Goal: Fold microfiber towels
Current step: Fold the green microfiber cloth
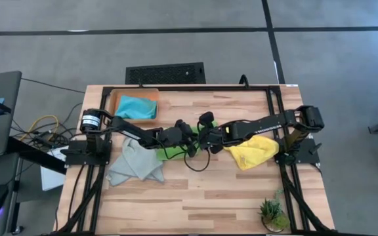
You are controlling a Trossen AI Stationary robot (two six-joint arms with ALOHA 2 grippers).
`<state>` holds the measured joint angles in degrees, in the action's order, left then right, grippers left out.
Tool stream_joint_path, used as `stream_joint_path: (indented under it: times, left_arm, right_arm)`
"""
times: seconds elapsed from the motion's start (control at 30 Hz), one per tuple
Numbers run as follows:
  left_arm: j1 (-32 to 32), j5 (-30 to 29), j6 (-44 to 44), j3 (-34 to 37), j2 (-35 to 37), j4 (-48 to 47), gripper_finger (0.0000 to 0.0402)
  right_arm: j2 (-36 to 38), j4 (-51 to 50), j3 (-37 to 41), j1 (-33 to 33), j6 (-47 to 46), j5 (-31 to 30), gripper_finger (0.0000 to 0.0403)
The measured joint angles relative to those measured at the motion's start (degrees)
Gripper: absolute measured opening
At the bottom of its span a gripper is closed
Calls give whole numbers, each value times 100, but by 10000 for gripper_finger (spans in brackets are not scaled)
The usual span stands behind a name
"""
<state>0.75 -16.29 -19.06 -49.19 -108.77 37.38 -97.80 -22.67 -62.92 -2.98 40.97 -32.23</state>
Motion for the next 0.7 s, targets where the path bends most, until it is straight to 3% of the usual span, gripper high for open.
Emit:
stream_joint_path:
  times: [0.23, 0.47, 0.7]
  left_arm:
    - [-2, 86, -194, -2, 2, -168, 1]
    - [-11, 139, -268, 0, 2, -188, 0]
    - [-11, 131, -285, 42, -15, -366, 0]
  right_arm:
    - [0, -213, 0, -104, -43, -16, 12]
    - [0, -629, -2, -272, -881, -34, 14]
    - [0, -995, -2, -299, -1844, 429, 57]
